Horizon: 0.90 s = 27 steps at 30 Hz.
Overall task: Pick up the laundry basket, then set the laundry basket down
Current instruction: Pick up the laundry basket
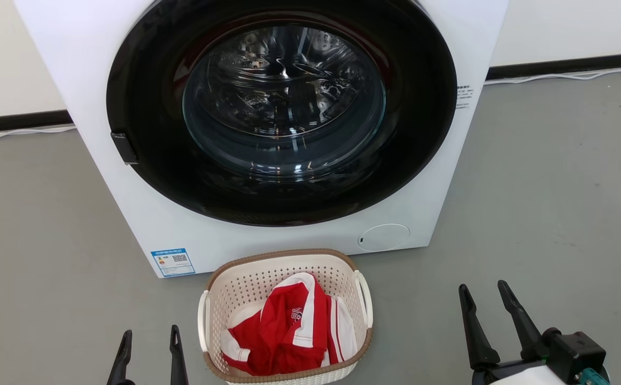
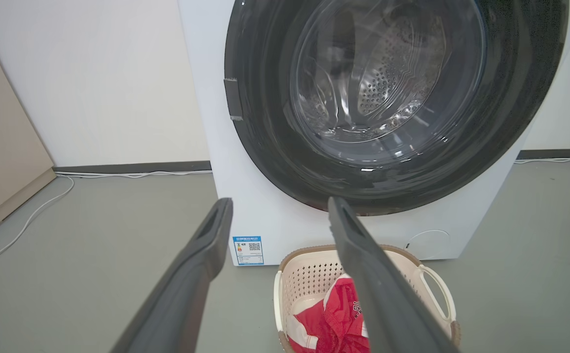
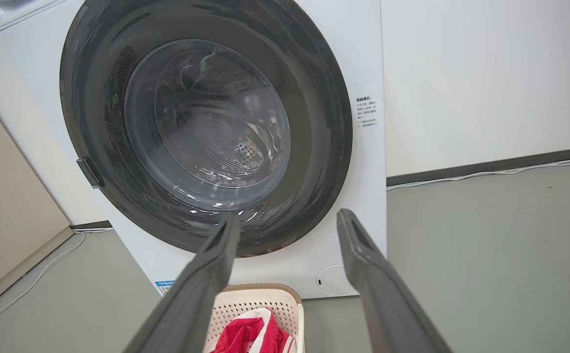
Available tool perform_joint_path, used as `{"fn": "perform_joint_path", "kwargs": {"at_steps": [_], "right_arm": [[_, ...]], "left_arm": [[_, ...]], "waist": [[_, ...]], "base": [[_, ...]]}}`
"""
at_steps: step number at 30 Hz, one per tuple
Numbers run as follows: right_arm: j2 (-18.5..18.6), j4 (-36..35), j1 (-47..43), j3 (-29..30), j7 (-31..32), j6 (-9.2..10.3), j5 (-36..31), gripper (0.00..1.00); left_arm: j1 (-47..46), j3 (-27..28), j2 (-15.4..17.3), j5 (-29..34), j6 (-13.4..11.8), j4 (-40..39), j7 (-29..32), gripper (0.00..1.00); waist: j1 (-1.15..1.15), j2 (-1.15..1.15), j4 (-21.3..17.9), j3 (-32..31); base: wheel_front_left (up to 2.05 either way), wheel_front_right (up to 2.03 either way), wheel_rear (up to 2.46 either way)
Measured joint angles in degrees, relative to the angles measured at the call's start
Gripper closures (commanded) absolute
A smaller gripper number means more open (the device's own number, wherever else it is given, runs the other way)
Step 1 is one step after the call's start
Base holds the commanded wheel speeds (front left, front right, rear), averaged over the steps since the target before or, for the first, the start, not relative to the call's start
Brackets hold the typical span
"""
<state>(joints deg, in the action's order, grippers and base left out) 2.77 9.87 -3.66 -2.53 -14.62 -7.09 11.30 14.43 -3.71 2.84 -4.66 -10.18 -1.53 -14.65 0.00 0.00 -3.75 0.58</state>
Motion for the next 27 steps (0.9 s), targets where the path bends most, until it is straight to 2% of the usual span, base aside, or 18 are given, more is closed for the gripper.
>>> {"fn": "perform_joint_path", "kwargs": {"at_steps": [17, 27], "right_arm": [[0.0, 0.0, 1.0, 0.6, 0.0, 0.0, 0.0, 0.0], [0.0, 2.0, 8.9, 0.9, 0.0, 0.0, -0.1, 0.0]], "left_arm": [[-2.4, 1.4, 0.0, 0.1, 1.7, 2.1, 0.0, 0.0], [-12.0, 1.0, 0.3, 1.2, 3.7, 8.7, 0.0, 0.0]], "waist": [[0.0, 0.0, 0.1, 4.8], [0.0, 0.0, 1.1, 12.0]], "base": [[0.0, 0.0, 0.0], [0.0, 0.0, 0.0]]}}
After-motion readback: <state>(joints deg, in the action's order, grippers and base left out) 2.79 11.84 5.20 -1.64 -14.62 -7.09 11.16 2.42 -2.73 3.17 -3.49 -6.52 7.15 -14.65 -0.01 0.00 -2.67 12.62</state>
